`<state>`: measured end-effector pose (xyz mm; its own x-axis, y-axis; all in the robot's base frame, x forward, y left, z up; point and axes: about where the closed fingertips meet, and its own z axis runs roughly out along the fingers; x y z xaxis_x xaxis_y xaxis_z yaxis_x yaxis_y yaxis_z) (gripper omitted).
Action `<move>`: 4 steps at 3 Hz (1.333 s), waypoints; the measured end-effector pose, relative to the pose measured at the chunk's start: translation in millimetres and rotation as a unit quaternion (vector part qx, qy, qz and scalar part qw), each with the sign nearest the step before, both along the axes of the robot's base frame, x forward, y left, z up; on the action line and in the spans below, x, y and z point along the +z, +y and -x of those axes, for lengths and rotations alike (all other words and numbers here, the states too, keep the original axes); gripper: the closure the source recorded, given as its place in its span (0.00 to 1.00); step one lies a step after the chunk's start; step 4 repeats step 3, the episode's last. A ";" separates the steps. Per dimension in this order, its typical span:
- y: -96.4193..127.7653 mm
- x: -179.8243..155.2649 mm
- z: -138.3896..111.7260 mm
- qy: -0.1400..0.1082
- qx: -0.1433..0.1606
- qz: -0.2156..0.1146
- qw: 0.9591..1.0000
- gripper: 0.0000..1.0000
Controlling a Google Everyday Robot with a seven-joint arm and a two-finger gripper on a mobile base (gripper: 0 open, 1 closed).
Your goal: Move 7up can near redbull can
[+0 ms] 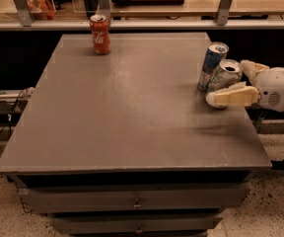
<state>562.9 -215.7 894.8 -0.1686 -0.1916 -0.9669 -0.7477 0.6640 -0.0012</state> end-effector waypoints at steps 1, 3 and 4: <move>-9.9 -5.5 4.6 0.007 0.004 0.021 1.000 0.00; -43.2 2.8 15.0 0.002 0.012 0.052 0.999 0.00; -43.2 2.8 15.0 0.002 0.012 0.052 0.999 0.00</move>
Offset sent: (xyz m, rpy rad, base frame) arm -0.0298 -0.0990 0.0121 -0.1806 -0.0057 0.0257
